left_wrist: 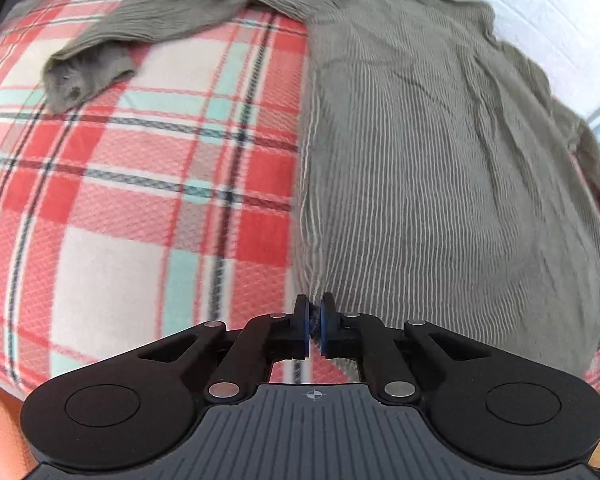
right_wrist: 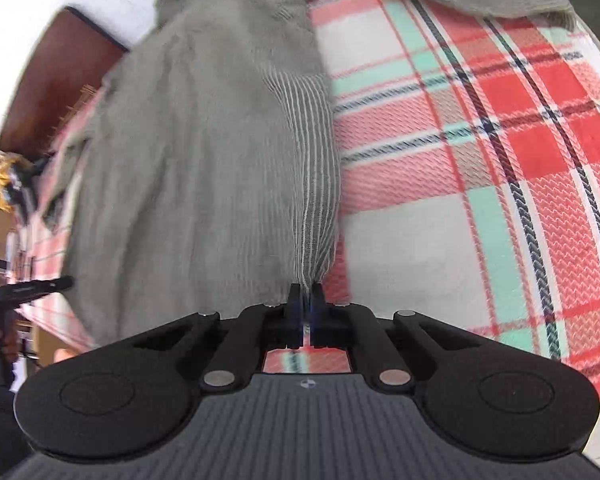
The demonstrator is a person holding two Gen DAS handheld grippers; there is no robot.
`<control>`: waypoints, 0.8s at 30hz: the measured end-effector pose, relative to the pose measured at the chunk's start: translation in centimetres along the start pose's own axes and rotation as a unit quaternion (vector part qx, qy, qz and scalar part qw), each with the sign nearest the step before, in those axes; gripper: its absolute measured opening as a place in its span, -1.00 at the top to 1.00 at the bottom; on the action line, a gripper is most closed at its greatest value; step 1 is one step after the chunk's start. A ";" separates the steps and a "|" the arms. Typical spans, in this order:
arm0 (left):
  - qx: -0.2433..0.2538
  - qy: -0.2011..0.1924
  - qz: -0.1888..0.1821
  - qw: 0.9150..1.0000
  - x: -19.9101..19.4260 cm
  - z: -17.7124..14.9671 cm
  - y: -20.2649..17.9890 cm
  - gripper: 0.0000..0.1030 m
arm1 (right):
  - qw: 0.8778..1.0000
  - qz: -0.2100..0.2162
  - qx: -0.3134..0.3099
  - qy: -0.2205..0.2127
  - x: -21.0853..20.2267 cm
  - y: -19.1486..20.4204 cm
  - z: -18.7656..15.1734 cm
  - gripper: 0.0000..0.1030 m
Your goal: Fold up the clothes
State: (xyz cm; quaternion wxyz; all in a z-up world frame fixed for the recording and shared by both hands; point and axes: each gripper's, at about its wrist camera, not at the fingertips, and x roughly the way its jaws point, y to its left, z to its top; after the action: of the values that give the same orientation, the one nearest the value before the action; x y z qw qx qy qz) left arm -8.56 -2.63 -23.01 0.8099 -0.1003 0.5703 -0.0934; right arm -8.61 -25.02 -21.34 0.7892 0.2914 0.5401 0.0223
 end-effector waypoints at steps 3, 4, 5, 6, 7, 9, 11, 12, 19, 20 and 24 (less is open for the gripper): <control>-0.013 0.007 -0.007 1.000 0.0 -0.2 1.3 1.00 | 1.000 -0.017 0.006 0.015 0.2 -0.7 -0.4 0.94; -0.016 0.013 -0.010 1.000 0.4 -0.2 1.4 1.00 | 0.999 -0.025 0.008 0.022 0.5 -1.0 -0.5 0.94; -0.013 0.017 -0.007 1.000 0.7 -0.2 1.2 1.00 | 0.999 -0.032 0.008 0.028 0.8 -1.1 -0.6 0.94; -0.005 0.021 -0.002 1.000 1.0 -0.2 0.9 0.98 | 0.999 -0.038 0.004 0.031 1.2 -1.0 -0.6 0.94; 0.002 0.025 0.003 1.000 1.4 -0.2 0.6 0.78 | 0.998 -0.043 -0.003 0.034 1.4 -0.7 -0.6 0.94; 0.015 0.032 0.008 0.999 1.4 -0.4 0.3 0.47 | 0.998 -0.051 -0.019 0.040 1.4 -0.2 -0.5 0.94; 0.021 0.037 0.006 0.999 1.1 -0.6 0.7 0.37 | 0.997 -0.059 -0.026 0.048 1.3 -0.1 -0.5 0.92; 0.021 0.039 0.006 0.999 0.9 -0.8 0.9 0.32 | 0.997 -0.061 -0.024 0.051 1.2 -0.2 -0.5 0.90; 0.012 0.036 0.008 0.999 -1.4 -1.0 3.5 0.03 | 0.992 -0.099 -0.030 0.066 0.1 0.3 -0.6 0.71; 0.010 0.026 0.004 1.000 -2.1 -0.6 3.6 0.03 | 0.992 -0.103 -0.030 0.059 -0.5 0.6 -0.3 0.65; 0.019 -0.026 -0.019 0.999 -4.2 2.1 2.5 0.01 | 0.994 -0.101 -0.034 -0.010 -3.1 2.5 2.0 0.41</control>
State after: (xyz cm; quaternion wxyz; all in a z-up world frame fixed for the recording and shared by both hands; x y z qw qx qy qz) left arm -7.91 1.04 -19.25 0.8242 -0.0986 0.5452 -0.1171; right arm -7.48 -24.90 -16.98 0.8022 0.2087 0.5578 -0.0417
